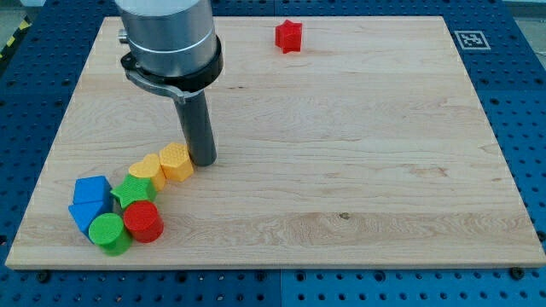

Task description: Slide the red star to the center

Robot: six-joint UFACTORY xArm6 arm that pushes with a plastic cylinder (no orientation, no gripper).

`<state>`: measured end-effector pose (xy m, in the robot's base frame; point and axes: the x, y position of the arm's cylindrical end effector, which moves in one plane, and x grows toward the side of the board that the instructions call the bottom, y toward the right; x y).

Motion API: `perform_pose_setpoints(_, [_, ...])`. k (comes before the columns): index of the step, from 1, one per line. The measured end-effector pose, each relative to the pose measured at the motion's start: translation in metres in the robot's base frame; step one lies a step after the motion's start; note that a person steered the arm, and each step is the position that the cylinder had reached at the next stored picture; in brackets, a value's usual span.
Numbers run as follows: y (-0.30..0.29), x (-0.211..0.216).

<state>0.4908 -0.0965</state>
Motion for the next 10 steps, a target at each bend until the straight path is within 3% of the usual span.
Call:
perform_pose_setpoints(3, [-0.051, 0.018])
perform_pose_setpoints(4, [-0.042, 0.005])
perform_pose_setpoints(7, [-0.044, -0.226])
perform_pose_setpoints(8, [0.002, -0.28])
perform_pose_setpoints(9, [0.077, -0.298])
perform_pose_setpoints(10, [0.089, -0.293])
